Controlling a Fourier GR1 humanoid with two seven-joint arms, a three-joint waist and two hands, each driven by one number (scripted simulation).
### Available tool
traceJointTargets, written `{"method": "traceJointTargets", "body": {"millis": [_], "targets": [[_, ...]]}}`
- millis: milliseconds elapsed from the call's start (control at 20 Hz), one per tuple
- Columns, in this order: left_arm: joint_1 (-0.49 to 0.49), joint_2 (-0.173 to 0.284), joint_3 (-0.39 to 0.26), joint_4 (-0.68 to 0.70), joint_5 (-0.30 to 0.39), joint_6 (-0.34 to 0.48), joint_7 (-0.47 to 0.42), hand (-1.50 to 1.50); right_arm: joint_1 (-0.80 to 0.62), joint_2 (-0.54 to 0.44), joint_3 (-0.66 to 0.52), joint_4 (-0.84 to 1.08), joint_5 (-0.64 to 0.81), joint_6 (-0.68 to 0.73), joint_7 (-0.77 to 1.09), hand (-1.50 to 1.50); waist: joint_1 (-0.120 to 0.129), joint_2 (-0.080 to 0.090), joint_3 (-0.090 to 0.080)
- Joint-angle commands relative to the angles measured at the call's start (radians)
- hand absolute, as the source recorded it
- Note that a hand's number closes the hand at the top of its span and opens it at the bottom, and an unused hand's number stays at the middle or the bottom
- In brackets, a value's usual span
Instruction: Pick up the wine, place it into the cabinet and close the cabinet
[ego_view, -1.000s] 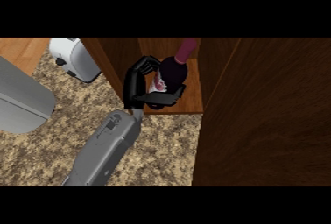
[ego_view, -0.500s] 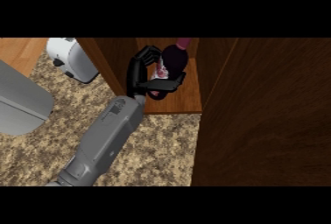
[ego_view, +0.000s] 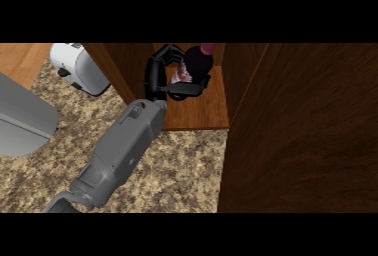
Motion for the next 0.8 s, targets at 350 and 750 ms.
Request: {"method": "traceJointTargets", "body": {"millis": [350, 750], "targets": [[-0.135, -0.001, 0.119, 0.249, 0.010, -0.033, -0.127, 1.50, 0.015, 0.002, 0.011, -0.063, -0.069, 0.012, 0.016, -1.50, -0.023, 0.011, 0.000], [-0.150, -0.001, 0.213, 0.287, 0.106, -0.072, -0.136, 1.50, 0.002, 0.023, 0.055, -0.072, -0.042, -0.003, 0.031, -1.50, -0.037, 0.013, -0.001]]}}
